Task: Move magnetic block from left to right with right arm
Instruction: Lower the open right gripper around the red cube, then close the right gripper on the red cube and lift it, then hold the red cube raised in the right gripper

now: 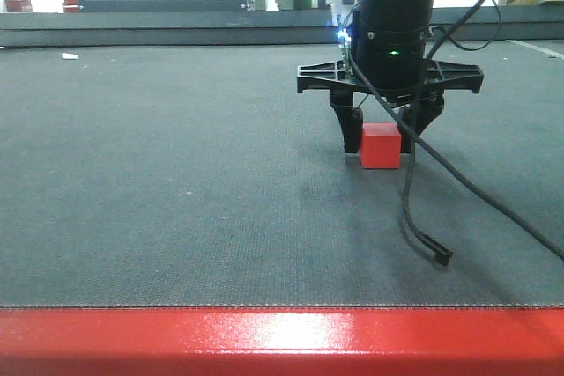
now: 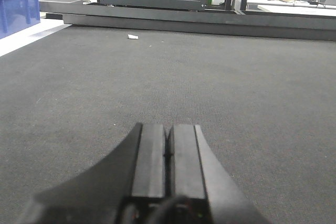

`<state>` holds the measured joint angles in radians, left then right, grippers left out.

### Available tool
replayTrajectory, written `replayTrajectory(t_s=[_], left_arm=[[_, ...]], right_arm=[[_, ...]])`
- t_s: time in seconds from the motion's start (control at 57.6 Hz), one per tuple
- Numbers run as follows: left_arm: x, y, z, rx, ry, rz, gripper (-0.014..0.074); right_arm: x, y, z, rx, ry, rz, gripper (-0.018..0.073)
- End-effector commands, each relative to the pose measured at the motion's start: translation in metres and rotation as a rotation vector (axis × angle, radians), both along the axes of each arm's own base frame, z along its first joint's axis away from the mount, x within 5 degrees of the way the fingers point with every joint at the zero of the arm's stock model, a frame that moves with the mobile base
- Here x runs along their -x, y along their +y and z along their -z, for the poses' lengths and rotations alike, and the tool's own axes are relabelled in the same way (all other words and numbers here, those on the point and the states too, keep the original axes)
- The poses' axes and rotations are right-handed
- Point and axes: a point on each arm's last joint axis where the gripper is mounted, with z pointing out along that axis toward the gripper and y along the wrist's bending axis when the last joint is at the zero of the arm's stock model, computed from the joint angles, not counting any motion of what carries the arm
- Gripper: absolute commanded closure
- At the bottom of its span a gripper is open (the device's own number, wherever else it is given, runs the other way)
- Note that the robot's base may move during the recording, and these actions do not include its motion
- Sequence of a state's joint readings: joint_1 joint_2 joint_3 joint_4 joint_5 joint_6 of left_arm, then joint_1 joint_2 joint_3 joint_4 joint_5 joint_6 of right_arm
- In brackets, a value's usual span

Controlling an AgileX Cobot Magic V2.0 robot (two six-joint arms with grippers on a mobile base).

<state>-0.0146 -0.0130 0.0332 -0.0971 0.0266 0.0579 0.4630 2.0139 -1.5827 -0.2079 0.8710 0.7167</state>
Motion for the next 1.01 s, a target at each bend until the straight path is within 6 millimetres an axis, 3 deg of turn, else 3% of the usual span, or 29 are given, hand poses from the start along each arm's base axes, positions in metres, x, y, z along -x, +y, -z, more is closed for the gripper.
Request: replayTrajectory(t_s=[0.0,0.208,0.417,0.642,0.99], left_arm=[[0.001,0.001,-0.005,0.012,-0.087,-0.009,0.0722],[0.001,0.001,-0.005,0.012,-0.087,-0.009,0.0722],[0.001,0.001,-0.005,0.012,-0.087,-0.009,0.0722],[0.001,0.001,-0.005,0.012,-0.087,-0.009,0.0722],[0.001,0.001,-0.005,0.012,-0.087,-0.009,0.0722]], right_arm=[[0.002,-0.009,-0.055,-0.028,-0.158,-0.04,0.0377],[0.02,-0.033,-0.107,0.021,-0.276,-0.163,0.0376],[0.065,-0.066,-0.143,0.048,-0.42,-0.249,0.0376],[0.131,-0.097,-0.154,0.051,-0.573,-0.292,0.0376],[0.235,-0.133,-0.146,0.015,-0.754,-0.293,0.0376]])
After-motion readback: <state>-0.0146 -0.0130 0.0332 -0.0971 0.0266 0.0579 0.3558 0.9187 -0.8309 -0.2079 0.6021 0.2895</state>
